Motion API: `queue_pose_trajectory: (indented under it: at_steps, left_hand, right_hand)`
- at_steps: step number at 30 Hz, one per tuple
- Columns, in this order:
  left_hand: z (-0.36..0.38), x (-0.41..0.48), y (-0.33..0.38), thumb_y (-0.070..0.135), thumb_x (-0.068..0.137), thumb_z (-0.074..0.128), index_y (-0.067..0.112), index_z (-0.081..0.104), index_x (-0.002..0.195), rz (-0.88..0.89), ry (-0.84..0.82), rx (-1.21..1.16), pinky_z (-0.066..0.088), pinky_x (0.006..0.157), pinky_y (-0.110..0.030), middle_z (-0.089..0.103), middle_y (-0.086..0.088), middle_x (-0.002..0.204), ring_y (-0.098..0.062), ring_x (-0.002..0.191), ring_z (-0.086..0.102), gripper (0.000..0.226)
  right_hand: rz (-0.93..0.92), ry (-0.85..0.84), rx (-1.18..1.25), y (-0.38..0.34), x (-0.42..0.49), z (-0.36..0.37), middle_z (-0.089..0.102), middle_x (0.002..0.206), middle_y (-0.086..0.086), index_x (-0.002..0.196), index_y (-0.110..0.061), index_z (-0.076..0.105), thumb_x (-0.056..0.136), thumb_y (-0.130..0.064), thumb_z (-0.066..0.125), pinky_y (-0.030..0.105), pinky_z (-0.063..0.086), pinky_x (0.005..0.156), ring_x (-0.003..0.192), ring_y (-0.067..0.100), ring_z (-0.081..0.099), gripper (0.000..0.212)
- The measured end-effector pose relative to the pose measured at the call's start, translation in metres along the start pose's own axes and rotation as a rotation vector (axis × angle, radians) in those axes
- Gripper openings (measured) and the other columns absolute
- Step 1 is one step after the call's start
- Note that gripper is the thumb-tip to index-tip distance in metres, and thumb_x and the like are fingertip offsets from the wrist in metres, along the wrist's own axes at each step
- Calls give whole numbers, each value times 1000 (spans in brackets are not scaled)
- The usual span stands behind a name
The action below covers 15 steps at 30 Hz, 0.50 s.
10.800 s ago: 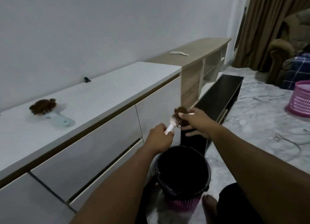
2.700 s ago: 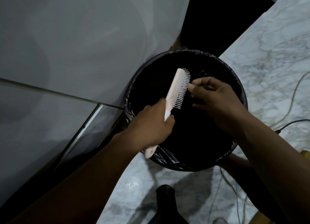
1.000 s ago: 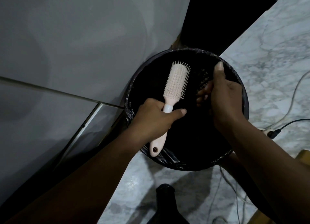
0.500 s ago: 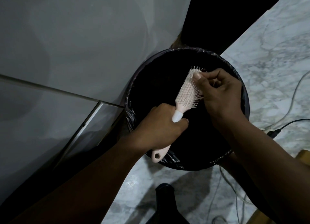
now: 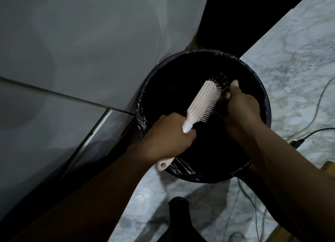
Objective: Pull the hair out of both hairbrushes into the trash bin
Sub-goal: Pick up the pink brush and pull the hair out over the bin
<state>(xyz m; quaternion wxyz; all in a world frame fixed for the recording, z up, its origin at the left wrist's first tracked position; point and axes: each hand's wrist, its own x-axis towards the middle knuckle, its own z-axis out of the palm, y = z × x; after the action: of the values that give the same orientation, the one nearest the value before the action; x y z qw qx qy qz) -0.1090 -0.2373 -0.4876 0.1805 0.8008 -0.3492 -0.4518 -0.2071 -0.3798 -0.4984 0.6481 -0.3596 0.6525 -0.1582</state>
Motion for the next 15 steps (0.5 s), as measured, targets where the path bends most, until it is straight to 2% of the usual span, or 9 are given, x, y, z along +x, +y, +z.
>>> queue_pose_trajectory:
  at_steps: [1,4,7,9,12,14,15]
  left_hand:
    - [1,-1,0,37,87,63,13,54,65,-3,-5,0,47,54,-30,64,-2,61,-19,59,65,35]
    - [-1,1,-1,36,87,63,17,51,61,-54,17,1,39,49,-26,60,2,56,-14,54,62,35]
    - [-3,4,-2,36,87,63,18,50,61,-84,48,0,35,49,-24,58,4,57,-12,53,60,34]
    - [-3,3,-2,35,87,63,17,50,62,-69,46,8,36,48,-25,58,3,56,-15,53,60,34]
    - [-2,2,0,34,87,63,14,52,63,-35,28,28,41,48,-26,60,0,55,-17,53,62,33]
    - [-2,1,1,34,88,63,13,52,63,-10,10,31,42,47,-25,59,0,55,-15,52,61,34]
    - [-2,0,2,33,89,63,14,51,62,1,-5,18,41,46,-25,58,1,54,-14,50,60,36]
  right_hand:
    - [-4,22,-15,0,0,0,59,47,-9,64,-17,49,102,-44,46,33,53,61,53,13,58,47]
    - [-13,86,-22,2,4,-1,62,66,-1,71,-16,51,104,-41,41,32,52,61,62,16,59,43]
    - [-4,101,54,3,11,-2,55,75,1,91,-13,50,104,-31,45,30,52,57,67,15,59,23]
    - [-9,37,94,4,13,-3,54,80,0,101,-16,48,99,-29,55,30,51,59,69,15,59,15]
    - [-53,-146,15,9,11,-2,66,95,0,108,-19,61,89,-34,71,33,53,68,82,14,65,27]
    - [-114,-218,-46,11,7,0,72,105,5,109,-15,69,85,-27,76,37,57,75,92,18,69,28]
    - [-147,-215,-41,10,4,1,73,102,8,107,-10,70,85,-21,77,39,57,77,89,19,70,26]
